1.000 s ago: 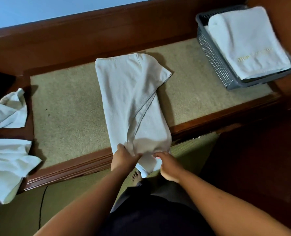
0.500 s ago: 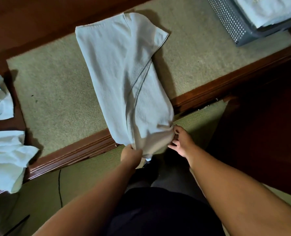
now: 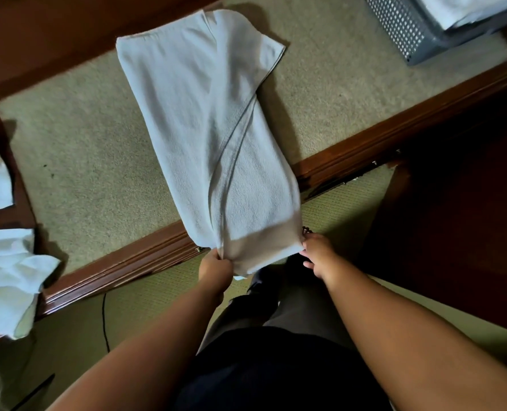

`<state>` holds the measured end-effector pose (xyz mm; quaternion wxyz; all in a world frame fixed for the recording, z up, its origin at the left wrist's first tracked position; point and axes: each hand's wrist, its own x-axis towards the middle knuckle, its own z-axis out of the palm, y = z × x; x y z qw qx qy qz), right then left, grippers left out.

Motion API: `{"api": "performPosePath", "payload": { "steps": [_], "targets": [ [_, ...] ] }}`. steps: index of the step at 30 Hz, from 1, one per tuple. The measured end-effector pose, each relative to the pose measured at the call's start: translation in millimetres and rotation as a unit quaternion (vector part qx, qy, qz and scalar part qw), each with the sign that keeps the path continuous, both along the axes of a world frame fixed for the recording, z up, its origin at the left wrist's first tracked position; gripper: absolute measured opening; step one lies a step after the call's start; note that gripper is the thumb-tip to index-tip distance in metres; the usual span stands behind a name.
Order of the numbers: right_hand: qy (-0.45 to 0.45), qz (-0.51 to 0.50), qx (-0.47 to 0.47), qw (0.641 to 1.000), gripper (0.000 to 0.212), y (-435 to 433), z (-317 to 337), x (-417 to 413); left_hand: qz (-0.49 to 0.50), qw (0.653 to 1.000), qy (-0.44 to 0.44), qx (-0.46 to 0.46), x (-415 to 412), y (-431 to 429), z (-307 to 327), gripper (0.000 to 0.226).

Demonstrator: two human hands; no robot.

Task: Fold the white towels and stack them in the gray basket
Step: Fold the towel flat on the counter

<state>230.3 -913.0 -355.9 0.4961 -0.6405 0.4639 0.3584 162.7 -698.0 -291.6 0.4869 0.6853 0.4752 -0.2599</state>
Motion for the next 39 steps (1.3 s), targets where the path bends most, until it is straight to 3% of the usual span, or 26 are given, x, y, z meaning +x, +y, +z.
{"api": "performPosePath", "payload": {
  "steps": [4,12,16,20,22,26,32,36,39],
  "targets": [
    [-0.092,0.134,-0.106,0.981,0.014,-2.6,-0.2,6.1,-0.028,1.0,0.0,-0.002,-3.2,11.6,-1.6,0.036],
    [-0.261,0.368,-0.107,0.886,0.022,31.0,50.7,6.5,-0.212,0.97,0.02,0.117,-10.0,31.5,3.5,0.025],
    [-0.27,0.442,-0.076,0.852,0.018,39.0,62.6,9.8,-0.121,0.991,-0.012,0.05,-10.4,33.8,2.4,0.01],
    [-0.26,0.468,-0.049,0.843,0.017,49.0,77.0,15.3,-0.014,0.997,-0.028,-0.075,-3.9,21.5,1.2,0.041],
    [-0.232,0.501,-0.03,0.834,0.015,52.1,76.7,15.4,0.027,0.993,-0.017,-0.117,-0.2,17.3,-5.4,0.045],
    [-0.176,0.554,-0.003,0.814,0.019,55.5,69.4,9.2,0.053,0.983,0.009,-0.177,0.5,11.3,-14.4,0.033],
    [-0.169,0.563,0.01,0.809,0.016,63.1,67.0,-0.7,0.051,0.964,0.001,-0.262,-30.3,11.8,-21.1,0.013],
    [-0.172,0.577,0.024,0.798,0.011,73.9,73.8,-5.1,0.058,0.956,-0.016,-0.286,-51.2,11.4,-17.4,0.014],
    [-0.168,0.573,0.006,0.802,0.007,78.0,77.1,-6.1,0.121,0.941,-0.028,-0.314,-61.1,7.5,-10.5,0.007]
  ]
}}
